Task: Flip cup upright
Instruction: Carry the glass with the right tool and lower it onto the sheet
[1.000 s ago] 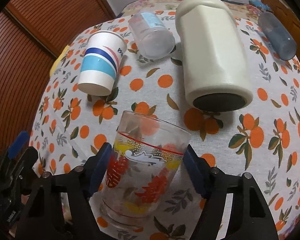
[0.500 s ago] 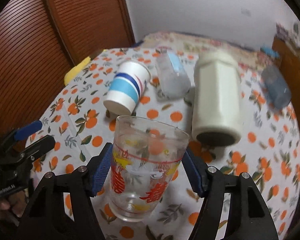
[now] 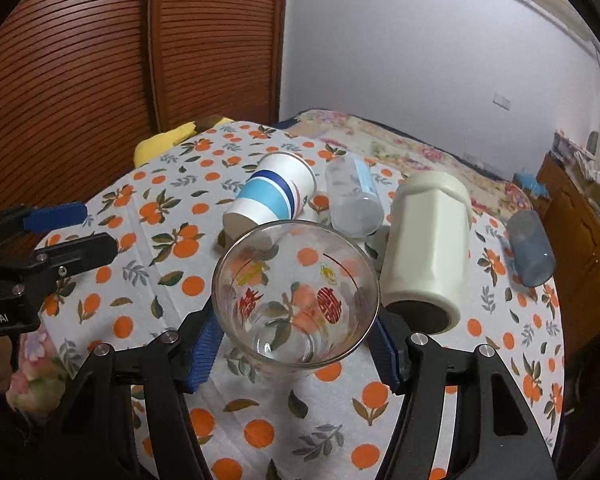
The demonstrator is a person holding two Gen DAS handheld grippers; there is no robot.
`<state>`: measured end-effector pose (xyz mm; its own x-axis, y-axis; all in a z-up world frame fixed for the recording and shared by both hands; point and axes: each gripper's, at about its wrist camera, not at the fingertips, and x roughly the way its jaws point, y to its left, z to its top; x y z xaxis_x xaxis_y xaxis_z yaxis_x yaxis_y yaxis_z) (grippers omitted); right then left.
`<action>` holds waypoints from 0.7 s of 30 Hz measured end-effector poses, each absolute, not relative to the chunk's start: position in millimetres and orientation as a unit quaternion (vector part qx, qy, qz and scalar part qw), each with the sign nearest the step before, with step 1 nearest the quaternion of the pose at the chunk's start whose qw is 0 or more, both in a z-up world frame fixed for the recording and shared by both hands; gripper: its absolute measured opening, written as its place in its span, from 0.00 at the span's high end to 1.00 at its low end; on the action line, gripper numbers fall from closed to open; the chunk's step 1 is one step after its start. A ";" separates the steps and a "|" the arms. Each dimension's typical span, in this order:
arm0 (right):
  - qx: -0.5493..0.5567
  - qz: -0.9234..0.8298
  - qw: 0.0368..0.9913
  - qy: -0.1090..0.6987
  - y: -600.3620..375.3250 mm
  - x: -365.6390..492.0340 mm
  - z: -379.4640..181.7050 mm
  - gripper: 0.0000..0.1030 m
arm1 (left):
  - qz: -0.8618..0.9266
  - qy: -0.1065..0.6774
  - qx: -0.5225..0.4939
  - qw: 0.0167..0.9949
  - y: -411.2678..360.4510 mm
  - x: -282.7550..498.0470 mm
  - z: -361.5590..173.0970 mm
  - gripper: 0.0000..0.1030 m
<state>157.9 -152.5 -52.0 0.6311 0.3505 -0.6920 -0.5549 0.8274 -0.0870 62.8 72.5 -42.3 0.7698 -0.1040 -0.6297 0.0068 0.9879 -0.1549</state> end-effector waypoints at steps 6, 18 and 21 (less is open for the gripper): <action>-0.140 0.256 0.889 0.353 -152.7 159.1 -52.4 0.36 | -0.025 0.318 -0.062 0.946 69.6 59.6 -36.1 0.29; -0.103 0.269 0.888 0.359 -159.3 158.5 -43.5 0.25 | -0.012 0.276 -0.046 0.960 64.3 50.4 -17.3 0.26; -0.092 0.269 0.892 0.353 -164.2 154.6 -39.0 0.24 | -0.006 0.270 -0.046 0.962 63.1 48.1 -14.0 0.25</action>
<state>154.6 -164.2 -39.0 0.6065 0.4139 -0.6789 -0.5436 0.8389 0.0259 48.1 63.1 -14.0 0.8544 -0.0363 -0.5184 -0.0128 0.9958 -0.0910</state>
